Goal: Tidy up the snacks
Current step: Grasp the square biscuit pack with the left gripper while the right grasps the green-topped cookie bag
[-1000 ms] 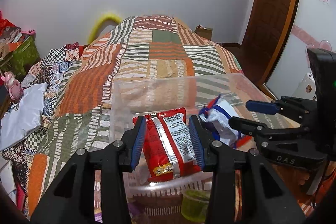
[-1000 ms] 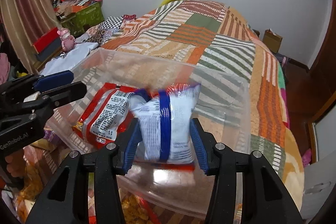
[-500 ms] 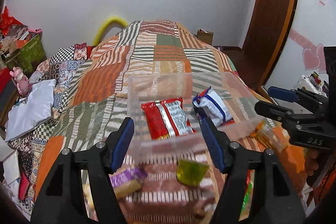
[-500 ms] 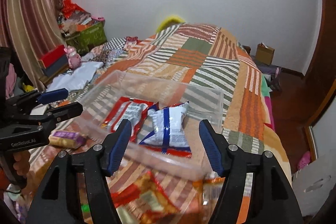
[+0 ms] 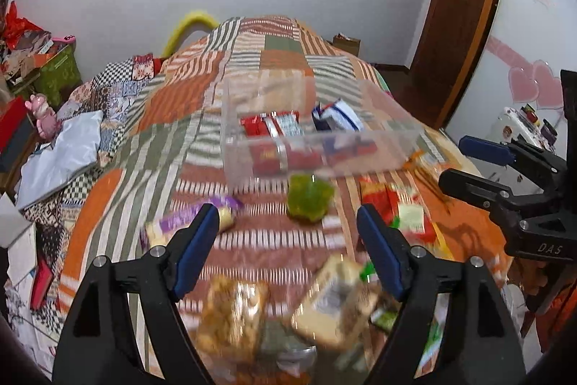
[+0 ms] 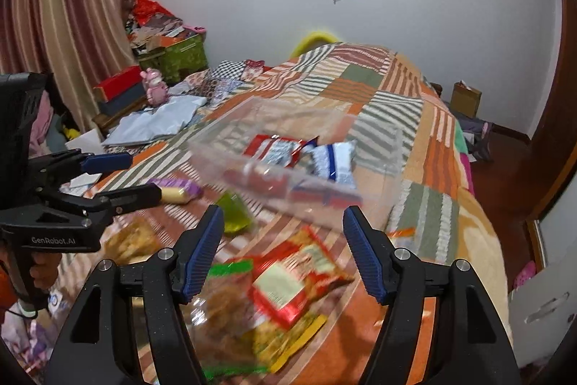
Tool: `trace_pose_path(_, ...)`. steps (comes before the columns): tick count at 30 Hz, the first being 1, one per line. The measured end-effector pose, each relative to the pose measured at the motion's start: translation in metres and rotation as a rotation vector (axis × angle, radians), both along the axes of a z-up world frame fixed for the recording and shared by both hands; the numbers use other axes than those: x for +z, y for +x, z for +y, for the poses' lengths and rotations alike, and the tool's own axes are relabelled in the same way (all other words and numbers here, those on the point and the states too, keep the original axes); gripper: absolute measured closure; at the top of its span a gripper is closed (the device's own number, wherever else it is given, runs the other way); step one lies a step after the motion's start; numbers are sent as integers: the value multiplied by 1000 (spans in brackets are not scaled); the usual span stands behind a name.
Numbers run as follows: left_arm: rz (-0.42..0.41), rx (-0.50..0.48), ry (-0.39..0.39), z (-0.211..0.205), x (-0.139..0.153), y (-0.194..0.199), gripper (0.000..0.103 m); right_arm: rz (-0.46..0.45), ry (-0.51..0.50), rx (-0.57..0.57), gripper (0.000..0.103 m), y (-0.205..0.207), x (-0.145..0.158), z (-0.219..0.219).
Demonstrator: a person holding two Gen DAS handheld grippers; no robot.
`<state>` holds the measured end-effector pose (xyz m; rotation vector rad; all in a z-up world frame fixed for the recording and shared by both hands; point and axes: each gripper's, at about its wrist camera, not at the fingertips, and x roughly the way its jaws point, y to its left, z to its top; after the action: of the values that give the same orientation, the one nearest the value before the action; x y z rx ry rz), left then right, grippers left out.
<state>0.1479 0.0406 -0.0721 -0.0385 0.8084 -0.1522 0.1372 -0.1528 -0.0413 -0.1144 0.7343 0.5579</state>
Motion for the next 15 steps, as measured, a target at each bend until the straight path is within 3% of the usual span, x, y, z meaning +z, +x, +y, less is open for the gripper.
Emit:
trace_pose_path(4,20,5,-8,0,-7,-16,19,11,9,13,34,-13,-7,1)
trace_pose_path(15,63,-9,-3,-3,-28,-41,19,96,14,46,34,-43,-42,9)
